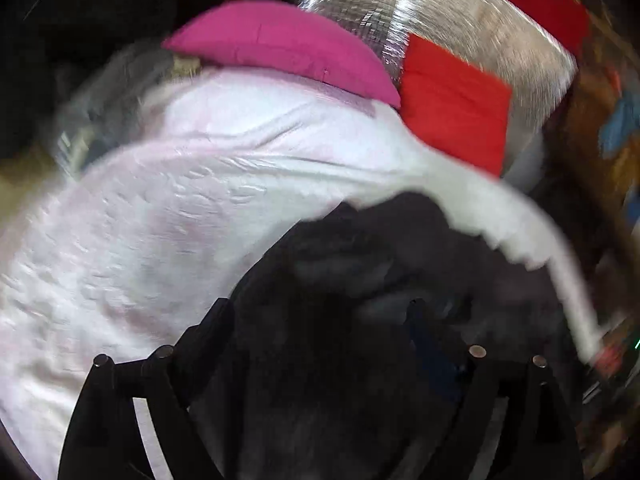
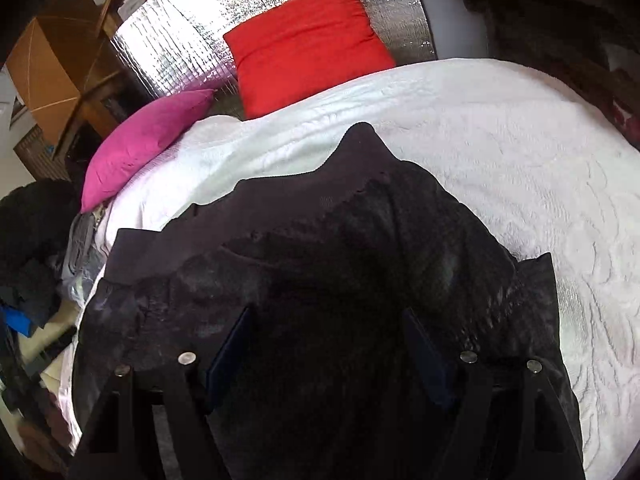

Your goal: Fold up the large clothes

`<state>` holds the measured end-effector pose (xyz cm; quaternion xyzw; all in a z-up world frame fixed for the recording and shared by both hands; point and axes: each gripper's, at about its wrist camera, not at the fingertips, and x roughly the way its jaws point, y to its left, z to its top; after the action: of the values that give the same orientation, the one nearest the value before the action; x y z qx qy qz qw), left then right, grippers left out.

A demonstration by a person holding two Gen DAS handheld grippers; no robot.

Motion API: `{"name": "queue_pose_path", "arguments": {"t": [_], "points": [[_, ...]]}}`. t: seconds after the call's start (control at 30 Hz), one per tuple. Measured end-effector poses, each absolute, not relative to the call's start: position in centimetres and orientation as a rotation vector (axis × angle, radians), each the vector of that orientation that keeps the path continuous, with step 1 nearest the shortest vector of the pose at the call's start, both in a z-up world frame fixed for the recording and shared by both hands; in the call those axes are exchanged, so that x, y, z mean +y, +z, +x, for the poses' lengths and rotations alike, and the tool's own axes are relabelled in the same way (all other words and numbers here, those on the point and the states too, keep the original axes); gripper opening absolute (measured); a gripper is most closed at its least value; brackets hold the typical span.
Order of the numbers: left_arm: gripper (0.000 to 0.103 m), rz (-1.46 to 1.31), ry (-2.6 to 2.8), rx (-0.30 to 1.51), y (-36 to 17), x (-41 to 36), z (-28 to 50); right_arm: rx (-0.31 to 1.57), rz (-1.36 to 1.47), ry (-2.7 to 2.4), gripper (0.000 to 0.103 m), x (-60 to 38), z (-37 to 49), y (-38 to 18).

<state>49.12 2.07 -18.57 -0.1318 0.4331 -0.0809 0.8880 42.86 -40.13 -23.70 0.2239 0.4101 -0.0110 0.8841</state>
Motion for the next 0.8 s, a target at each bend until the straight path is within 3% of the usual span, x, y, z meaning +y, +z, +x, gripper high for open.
{"name": "queue_pose_path", "arguments": {"t": [0.3, 0.47, 0.67, 0.8], "points": [[0.088, -0.558, -0.177, 1.231, -23.1, 3.5, 61.8, 0.849, 0.497, 0.0, 0.079, -40.6, 42.8, -23.9], [0.089, -0.647, -0.279, 1.362, -25.7, 1.6, 62.8, 0.852, 0.496, 0.002, 0.079, -40.5, 43.0, -23.9], [0.089, -0.691, -0.428, 1.293, -23.8, 0.0, 61.0, 0.853, 0.501, 0.003, 0.079, -40.6, 43.1, -23.8], [0.088, -0.736, -0.516, 1.155, -20.9, 0.5, 58.5, 0.854, 0.496, 0.0, 0.079, -40.5, 43.1, -23.9]]}}
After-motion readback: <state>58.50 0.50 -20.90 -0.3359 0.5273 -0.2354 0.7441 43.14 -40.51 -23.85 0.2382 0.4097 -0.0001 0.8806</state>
